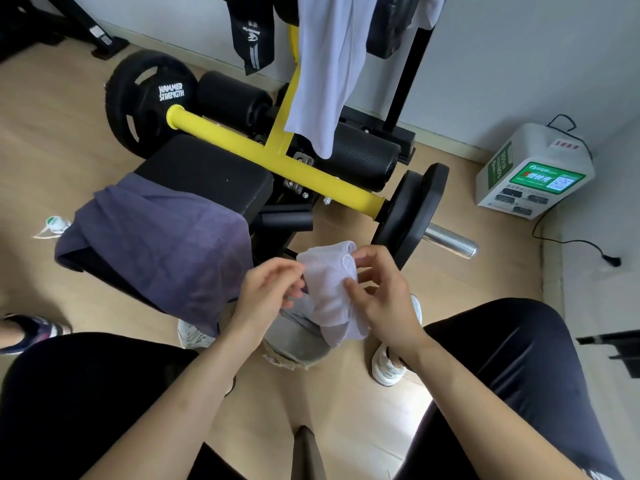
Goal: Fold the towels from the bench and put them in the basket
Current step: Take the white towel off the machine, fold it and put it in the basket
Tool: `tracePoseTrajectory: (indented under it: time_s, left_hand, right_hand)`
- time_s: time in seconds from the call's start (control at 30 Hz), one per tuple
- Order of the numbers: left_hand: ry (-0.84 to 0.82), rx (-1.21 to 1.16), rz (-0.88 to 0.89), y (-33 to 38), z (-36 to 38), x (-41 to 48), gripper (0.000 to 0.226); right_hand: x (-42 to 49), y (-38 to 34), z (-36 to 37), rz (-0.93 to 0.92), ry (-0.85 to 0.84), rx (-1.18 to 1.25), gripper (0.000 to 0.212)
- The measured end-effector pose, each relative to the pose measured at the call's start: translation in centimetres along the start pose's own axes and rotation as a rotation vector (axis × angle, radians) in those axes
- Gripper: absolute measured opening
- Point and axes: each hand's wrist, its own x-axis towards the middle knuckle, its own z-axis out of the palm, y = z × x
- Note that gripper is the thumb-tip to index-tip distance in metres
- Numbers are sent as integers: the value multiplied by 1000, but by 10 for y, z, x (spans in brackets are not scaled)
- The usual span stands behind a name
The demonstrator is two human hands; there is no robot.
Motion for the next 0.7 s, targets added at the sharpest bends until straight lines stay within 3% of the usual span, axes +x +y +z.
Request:
tracePoseTrajectory:
  time_s: [0.13, 0.3, 0.47, 0.63, 0.7]
  left_hand:
    - [111, -33, -113, -8, -8, 11, 9]
    - [-199, -186, -301, -12, 0, 13, 41]
    - [-338, -186, -147, -14, 1, 10, 38]
    - [-313, -116, -15, -11, -2, 8, 83]
    - [-338, 23, 99, -13, -4, 10, 80]
  right_hand:
    - [1, -10, -15, -47, -33, 160, 25]
    - [3, -12, -24, -15, 16, 199, 15]
    - [7, 0, -29, 44, 123, 109, 24]
    - [8, 8, -28, 97, 135, 58, 20]
    - [8, 11, -28, 117, 149, 31, 21]
